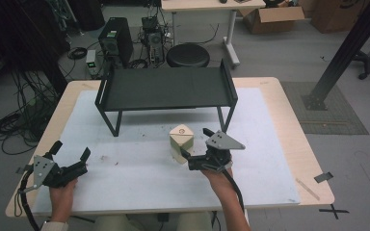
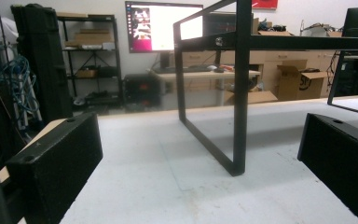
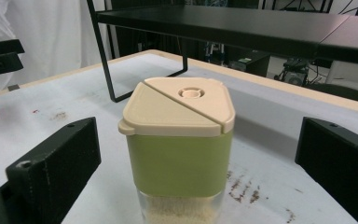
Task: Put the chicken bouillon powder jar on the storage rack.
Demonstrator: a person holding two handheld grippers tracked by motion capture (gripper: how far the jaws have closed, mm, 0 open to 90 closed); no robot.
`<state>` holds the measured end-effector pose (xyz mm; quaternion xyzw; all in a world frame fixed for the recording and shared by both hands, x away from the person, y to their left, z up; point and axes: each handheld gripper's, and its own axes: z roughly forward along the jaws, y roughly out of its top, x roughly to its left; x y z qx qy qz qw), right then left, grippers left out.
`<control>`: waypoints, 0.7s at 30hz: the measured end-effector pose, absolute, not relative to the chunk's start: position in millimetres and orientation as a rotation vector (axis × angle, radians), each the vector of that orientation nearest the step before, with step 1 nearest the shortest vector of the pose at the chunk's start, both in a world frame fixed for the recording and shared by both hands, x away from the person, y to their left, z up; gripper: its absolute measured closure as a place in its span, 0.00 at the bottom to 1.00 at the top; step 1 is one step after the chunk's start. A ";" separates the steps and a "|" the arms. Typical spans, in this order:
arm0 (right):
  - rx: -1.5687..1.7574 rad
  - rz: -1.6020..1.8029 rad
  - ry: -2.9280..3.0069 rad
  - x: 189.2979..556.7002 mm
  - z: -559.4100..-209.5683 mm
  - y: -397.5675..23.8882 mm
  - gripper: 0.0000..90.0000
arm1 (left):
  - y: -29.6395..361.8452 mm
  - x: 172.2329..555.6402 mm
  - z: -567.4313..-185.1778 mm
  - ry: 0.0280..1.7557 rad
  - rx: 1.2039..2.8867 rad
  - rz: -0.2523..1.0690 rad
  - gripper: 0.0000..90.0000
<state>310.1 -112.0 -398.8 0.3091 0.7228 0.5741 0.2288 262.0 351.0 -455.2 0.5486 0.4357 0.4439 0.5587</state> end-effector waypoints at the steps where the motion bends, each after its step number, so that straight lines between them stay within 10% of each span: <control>1: 0.851 1.578 1.994 310.7 -399.8 -110.5 0.00 | 351.0 262.0 -455.2 1.028 1.294 1.047 0.00; 21: 0.916 1.514 2.064 327.5 -419.7 -85.6 0.00 | 351.0 262.1 -455.2 1.027 1.294 1.045 0.00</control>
